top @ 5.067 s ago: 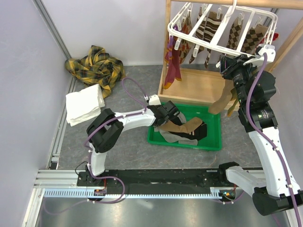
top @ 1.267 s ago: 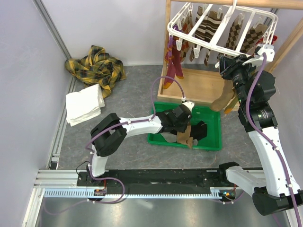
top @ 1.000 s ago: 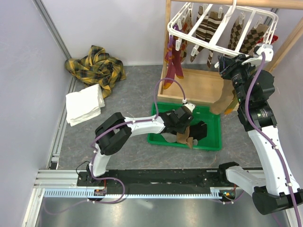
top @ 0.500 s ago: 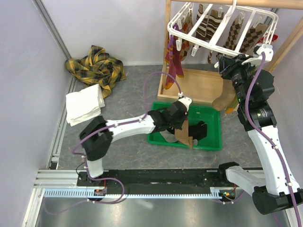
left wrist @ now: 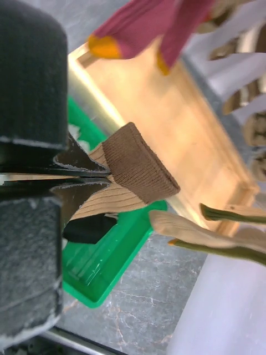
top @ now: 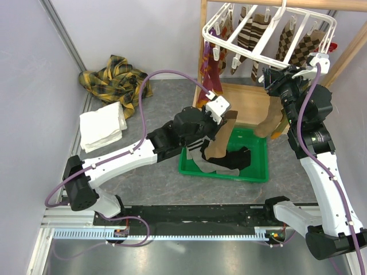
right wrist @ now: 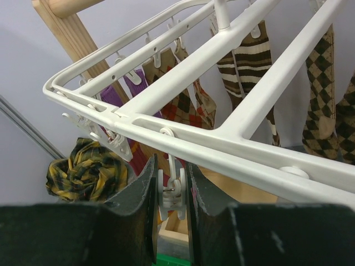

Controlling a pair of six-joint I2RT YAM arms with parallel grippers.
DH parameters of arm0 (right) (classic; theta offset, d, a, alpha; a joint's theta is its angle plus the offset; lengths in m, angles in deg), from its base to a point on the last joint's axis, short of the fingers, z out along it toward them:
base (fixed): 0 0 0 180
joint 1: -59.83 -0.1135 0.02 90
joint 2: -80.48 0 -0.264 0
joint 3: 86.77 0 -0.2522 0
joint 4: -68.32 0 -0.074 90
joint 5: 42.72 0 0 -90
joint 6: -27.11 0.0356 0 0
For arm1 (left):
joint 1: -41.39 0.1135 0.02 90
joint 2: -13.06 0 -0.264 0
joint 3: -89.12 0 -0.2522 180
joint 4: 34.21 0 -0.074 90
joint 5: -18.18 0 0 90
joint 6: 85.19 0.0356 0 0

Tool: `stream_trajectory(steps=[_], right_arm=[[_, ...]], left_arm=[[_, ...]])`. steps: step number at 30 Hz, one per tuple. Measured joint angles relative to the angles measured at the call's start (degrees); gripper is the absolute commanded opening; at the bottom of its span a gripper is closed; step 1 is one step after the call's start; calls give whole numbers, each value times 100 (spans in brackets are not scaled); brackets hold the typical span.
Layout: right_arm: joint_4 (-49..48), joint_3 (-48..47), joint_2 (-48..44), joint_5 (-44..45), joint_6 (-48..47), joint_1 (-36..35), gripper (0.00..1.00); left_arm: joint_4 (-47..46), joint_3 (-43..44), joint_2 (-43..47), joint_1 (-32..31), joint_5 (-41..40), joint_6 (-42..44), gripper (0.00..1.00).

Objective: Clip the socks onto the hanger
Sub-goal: Pick up the sock from the bin, then clamp the sock onto the hanger.

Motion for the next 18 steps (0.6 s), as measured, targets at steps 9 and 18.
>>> stream_trajectory(steps=[9, 18], right_arm=[[0, 0, 0, -118, 0, 0, 0], [0, -17, -2, -354, -55, 0, 0]], left_arm=[[-212, 769, -227, 114, 715, 1152, 2], [-350, 1729, -1023, 413, 1530, 1969, 2]])
